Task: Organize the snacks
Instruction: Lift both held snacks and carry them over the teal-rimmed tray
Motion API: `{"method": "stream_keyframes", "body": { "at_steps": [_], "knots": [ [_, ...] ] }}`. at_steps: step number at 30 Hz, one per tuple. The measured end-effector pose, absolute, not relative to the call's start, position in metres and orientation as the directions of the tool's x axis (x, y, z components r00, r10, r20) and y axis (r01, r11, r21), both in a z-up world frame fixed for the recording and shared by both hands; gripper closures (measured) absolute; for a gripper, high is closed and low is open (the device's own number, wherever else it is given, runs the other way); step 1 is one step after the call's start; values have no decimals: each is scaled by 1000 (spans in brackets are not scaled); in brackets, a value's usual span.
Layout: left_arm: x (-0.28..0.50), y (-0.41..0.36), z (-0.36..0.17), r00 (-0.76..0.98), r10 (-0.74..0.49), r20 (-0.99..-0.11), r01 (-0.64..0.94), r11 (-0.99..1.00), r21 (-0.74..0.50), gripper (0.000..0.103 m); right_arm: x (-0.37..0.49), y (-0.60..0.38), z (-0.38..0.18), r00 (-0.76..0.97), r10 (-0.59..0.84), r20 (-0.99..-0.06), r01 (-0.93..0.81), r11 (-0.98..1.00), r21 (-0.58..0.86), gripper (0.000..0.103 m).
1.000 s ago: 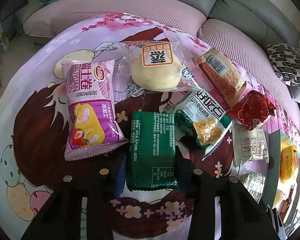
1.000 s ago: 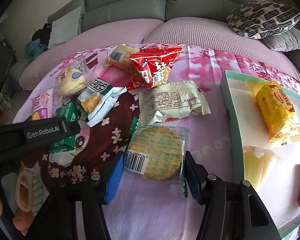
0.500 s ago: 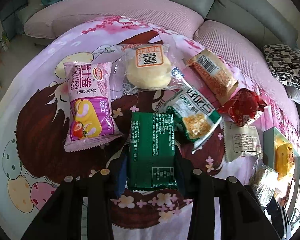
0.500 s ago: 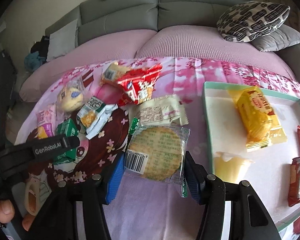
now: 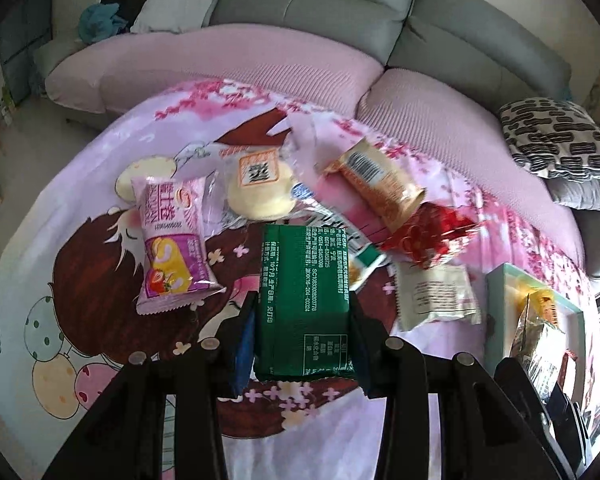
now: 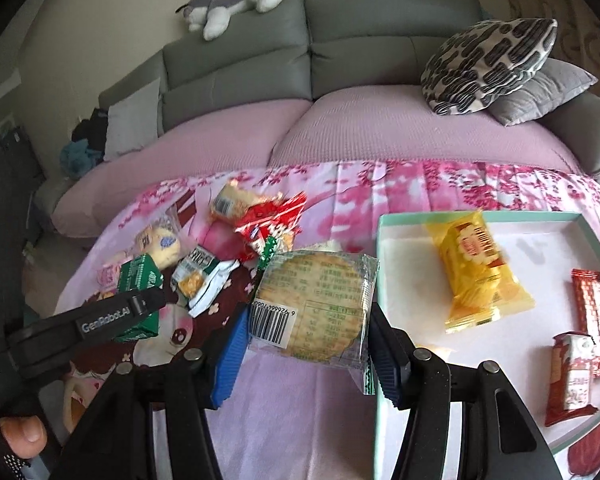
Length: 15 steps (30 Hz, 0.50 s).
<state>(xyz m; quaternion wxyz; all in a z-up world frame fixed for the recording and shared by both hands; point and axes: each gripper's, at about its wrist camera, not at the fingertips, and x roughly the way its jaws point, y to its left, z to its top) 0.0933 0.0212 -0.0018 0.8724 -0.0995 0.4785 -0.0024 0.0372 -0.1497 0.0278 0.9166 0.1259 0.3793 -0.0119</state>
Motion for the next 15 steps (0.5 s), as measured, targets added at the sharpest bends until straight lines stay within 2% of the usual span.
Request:
{"method": "stream_keyframes", "body": {
  "at_steps": [15],
  "knots": [
    [74,-25,28,600,-156,-784,35,985,-170,61,13,-226,50,752,-70,-656,284,932,226,43]
  ]
}}
